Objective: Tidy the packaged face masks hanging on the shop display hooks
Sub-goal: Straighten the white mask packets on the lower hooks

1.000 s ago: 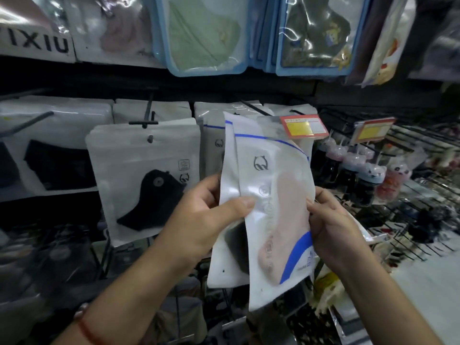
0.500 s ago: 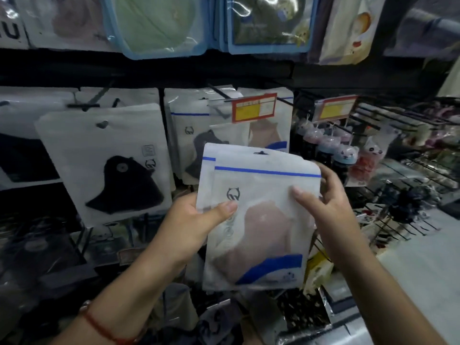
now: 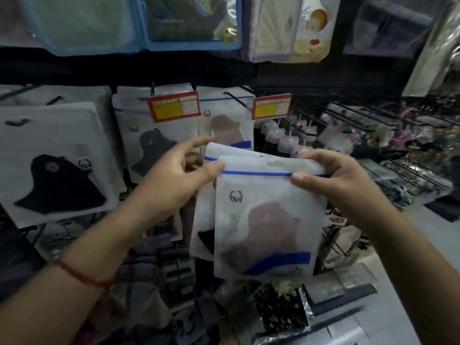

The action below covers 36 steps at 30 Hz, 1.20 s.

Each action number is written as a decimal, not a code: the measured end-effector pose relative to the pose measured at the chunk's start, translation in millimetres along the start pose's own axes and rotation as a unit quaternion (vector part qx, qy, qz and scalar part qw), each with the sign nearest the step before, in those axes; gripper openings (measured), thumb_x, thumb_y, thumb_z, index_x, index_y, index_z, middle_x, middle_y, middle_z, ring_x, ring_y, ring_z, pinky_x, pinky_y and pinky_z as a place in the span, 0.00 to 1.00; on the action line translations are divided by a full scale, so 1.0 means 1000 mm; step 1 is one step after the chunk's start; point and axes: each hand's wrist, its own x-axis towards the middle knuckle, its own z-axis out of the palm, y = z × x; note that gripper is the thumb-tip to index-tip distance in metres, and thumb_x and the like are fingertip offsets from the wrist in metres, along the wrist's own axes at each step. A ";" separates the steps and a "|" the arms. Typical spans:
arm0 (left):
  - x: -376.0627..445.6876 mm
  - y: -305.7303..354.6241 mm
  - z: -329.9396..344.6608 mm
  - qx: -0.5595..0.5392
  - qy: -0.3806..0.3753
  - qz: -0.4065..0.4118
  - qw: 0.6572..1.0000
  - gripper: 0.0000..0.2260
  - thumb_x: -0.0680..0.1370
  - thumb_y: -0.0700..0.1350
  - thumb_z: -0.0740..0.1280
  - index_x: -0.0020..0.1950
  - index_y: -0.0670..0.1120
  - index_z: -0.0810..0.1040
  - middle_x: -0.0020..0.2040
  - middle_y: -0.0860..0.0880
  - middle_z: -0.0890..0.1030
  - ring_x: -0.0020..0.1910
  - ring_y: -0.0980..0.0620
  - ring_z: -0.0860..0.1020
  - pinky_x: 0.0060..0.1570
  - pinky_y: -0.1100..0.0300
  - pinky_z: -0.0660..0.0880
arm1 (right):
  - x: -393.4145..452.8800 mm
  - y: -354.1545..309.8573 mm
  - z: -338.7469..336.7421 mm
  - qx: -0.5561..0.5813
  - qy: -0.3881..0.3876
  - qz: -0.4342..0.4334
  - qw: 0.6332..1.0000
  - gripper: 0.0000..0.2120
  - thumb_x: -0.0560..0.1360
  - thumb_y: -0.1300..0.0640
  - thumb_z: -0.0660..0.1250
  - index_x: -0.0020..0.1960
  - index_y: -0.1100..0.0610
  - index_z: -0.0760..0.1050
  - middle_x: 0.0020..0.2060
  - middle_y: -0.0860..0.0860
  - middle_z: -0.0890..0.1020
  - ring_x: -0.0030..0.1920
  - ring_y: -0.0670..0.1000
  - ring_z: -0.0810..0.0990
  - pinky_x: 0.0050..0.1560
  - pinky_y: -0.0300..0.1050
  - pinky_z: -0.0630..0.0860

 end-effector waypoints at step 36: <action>0.035 0.067 -0.010 0.291 -0.005 0.123 0.949 0.10 0.71 0.63 0.69 0.45 0.59 0.77 0.42 0.59 0.83 0.41 0.59 0.81 0.43 0.55 0.79 | 0.061 -0.002 -0.074 -0.525 0.003 -0.358 0.772 0.09 0.76 0.49 0.63 0.46 0.53 0.79 0.46 0.50 0.83 0.44 0.54 0.82 0.44 0.50 0.81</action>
